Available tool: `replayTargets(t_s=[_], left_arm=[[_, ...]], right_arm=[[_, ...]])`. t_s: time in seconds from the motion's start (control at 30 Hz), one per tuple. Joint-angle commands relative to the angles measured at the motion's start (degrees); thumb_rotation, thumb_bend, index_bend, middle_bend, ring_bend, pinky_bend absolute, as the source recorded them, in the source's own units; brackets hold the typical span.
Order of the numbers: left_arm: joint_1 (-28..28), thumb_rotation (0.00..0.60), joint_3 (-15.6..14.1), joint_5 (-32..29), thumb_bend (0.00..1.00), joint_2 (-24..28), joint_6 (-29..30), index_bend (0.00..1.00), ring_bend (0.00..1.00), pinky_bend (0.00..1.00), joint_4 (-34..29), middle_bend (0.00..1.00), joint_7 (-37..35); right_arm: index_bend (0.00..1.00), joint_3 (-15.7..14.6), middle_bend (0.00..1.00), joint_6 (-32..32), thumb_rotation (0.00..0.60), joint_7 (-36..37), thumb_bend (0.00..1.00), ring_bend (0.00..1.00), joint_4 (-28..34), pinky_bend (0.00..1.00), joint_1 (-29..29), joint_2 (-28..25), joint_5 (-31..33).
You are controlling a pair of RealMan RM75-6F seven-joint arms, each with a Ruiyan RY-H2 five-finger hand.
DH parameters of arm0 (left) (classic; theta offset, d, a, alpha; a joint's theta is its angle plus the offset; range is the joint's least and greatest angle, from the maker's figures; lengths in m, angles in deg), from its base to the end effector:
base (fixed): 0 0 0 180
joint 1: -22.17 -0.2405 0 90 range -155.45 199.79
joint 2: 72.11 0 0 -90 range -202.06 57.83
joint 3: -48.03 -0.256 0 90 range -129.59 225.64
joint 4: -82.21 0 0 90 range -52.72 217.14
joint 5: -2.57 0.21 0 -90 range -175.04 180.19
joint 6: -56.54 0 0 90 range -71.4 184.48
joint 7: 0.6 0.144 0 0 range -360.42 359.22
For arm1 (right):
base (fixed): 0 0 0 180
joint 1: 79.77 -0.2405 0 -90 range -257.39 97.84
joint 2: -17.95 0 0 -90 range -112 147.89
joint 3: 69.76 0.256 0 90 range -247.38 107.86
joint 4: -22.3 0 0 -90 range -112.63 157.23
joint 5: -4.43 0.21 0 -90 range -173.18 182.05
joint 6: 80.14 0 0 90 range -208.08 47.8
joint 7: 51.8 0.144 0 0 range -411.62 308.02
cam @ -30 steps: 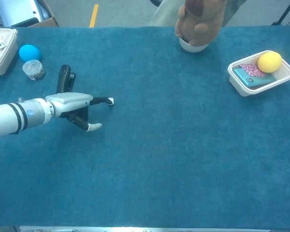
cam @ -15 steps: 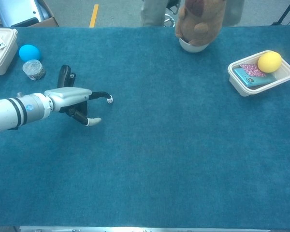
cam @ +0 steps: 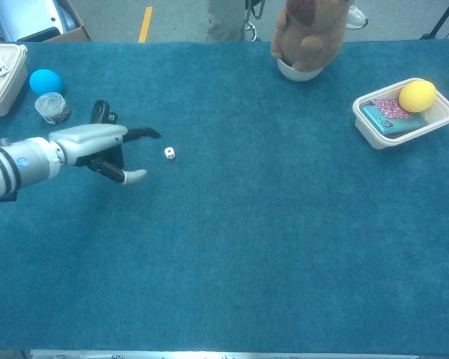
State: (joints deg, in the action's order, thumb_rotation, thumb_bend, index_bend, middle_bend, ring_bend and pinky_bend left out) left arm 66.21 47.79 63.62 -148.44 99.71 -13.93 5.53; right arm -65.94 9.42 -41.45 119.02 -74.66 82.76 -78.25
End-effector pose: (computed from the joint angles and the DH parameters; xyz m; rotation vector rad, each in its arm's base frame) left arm -0.1835 0.2956 -0.0054 -2.0421 -1.3295 -0.7037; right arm -0.3244 -0.1282 0.1641 1.0753 -1.1330 1.0055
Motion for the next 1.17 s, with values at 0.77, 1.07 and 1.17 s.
replayTargets(t_s=[0.77, 1.07, 1.17], left_arm=[[-25.86, 0.371, -1.13, 19.72, 0.36, 9.06, 39.85, 0.15, 0.25, 0.3, -0.49, 0.31, -10.86], [-31.8, 0.385, -0.84, 18.53, 0.36, 9.31, 45.32, 0.16, 0.2, 0.19, 0.15, 0.27, -8.3], [-33.5, 0.388, -0.46, 18.61, 0.36, 9.79, 46.75, 0.16, 0.2, 0.19, -0.18, 0.27, -8.62]], right_arm=[[0.37, 0.15, 0.23, 0.62, 0.6, -2.13, 0.29, 0.01, 1.05, 0.06, 0.06, 0.38, -0.17], [0.37, -0.15, 0.23, 1.49, 0.6, -2.07, 0.29, 0.01, 1.87, 0.06, 0.29, 0.04, -1.46], [0.37, -0.3, 0.23, 1.4, 0.6, -2.15, 0.29, 0.01, 2.01, 0.06, 0.3, -0.02, -1.59]])
